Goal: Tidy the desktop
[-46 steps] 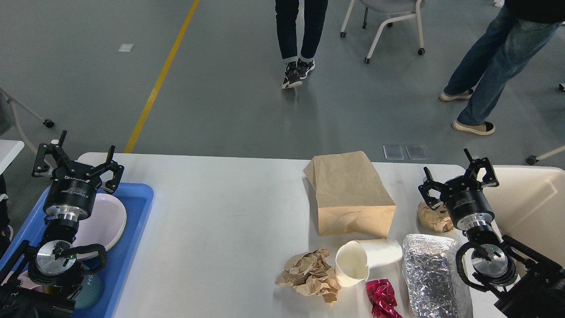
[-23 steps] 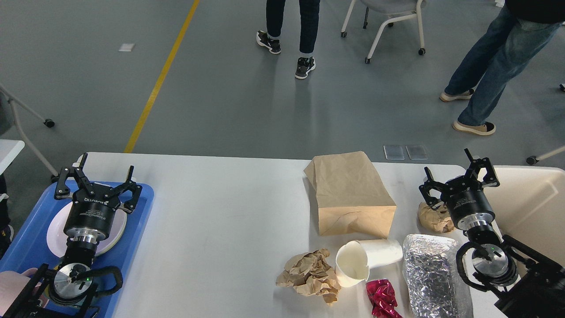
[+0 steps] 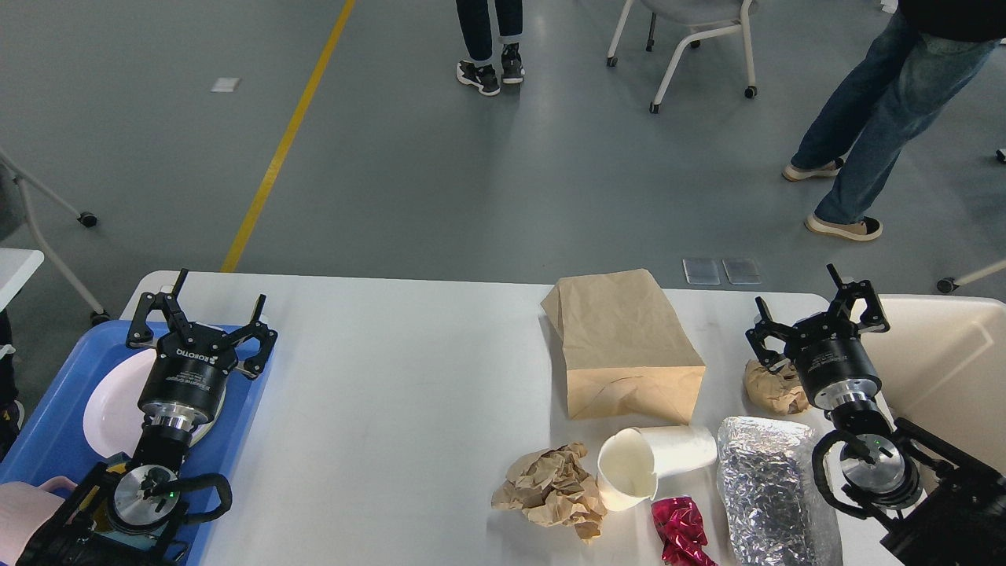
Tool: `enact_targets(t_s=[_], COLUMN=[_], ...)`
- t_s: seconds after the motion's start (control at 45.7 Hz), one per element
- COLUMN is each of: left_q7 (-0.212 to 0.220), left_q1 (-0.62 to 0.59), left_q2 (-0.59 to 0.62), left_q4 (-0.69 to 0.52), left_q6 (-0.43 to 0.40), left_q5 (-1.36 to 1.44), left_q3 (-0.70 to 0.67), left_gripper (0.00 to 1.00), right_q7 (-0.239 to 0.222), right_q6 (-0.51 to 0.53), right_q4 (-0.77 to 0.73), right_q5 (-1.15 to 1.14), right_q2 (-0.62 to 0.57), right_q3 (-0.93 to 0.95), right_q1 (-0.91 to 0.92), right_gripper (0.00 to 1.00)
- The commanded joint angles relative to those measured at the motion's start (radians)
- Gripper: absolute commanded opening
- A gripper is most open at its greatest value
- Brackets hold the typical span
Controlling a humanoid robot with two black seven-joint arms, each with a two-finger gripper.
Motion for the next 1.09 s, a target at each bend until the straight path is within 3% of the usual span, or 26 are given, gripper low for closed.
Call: enact_targets(t_s=[0.0, 1.073], left_q7=[-0.002, 0.009], left_q1=[0.000, 0.000], left_q2=[-0.001, 0.001], left_q4=[0.000, 0.002], left_q6=[0.000, 0.000], left_q5=[0.000, -0.051], left_q3=[-0.001, 0.000], left_gripper=[0.96, 0.96], right_q7=[0.000, 0.000], right_q6=[0.000, 0.000], right_q4=[0.000, 0.002], right_q5=[0.000, 0.000], right_q2=[0.000, 0.000], right_q3=[0.000, 0.000], right_q1=[0.000, 0.000], right_gripper=[1.00, 1.00])
